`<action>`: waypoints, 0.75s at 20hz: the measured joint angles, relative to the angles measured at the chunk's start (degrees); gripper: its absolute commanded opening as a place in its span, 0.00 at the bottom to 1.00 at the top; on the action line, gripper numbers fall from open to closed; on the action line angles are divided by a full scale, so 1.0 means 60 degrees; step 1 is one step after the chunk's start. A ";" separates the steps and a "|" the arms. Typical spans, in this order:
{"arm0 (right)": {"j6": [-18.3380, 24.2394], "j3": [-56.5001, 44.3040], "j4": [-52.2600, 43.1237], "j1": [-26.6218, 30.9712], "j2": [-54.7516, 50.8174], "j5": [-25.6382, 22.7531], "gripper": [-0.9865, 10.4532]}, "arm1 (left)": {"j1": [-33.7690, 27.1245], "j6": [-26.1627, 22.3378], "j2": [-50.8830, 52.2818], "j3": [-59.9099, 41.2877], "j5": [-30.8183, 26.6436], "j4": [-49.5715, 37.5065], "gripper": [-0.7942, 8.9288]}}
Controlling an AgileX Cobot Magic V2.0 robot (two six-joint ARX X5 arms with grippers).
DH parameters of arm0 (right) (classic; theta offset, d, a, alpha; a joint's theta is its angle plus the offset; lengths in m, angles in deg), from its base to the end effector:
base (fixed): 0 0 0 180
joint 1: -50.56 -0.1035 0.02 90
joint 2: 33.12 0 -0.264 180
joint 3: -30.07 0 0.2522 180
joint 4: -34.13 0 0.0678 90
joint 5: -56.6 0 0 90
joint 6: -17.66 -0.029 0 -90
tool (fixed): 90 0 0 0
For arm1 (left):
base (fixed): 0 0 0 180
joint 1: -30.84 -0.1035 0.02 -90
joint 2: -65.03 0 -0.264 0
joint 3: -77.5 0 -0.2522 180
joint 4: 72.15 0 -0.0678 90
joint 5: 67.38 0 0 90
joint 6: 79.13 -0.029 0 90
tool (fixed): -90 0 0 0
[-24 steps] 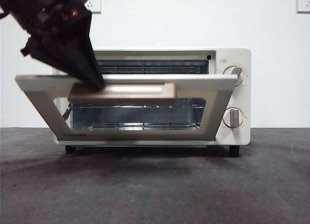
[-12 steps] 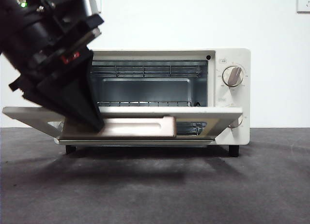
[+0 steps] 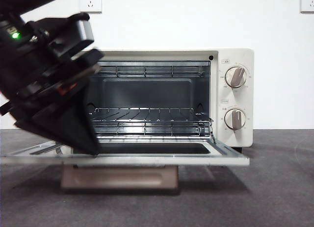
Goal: The left arm flap open the oven, the right arm pick bread and place it into oven, the left arm flap close the oven
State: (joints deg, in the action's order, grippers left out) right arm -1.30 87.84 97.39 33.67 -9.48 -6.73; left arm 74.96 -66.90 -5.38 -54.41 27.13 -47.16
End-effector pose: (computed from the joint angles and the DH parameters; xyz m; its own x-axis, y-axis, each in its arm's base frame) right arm 0.0620 0.0324 0.3052 0.6165 0.6563 -0.4350 -0.4490 0.7469 0.4905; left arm 0.1638 -0.1620 0.1854 0.4305 -0.5270 -0.7328 0.6039 0.7715 -0.2001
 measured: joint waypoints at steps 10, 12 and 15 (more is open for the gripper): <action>-0.0277 0.0000 -0.0565 0.0000 0.0692 0.1031 0.20 | 0.0007 0.0350 0.2685 0.1249 0.0262 0.2167 0.09; -0.0393 0.0000 -0.1195 -0.0095 0.1344 0.1286 0.20 | 0.0007 0.0346 0.3504 0.1545 0.0259 0.2481 0.09; -0.0619 0.0000 -0.2397 -0.0710 0.2466 0.1290 0.20 | 0.0007 0.0350 0.4379 0.2065 0.0171 0.3657 0.09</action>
State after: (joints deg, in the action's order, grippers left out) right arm -5.02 87.84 83.01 29.41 5.32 1.01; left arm 75.00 -64.80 20.89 -42.02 28.16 -25.22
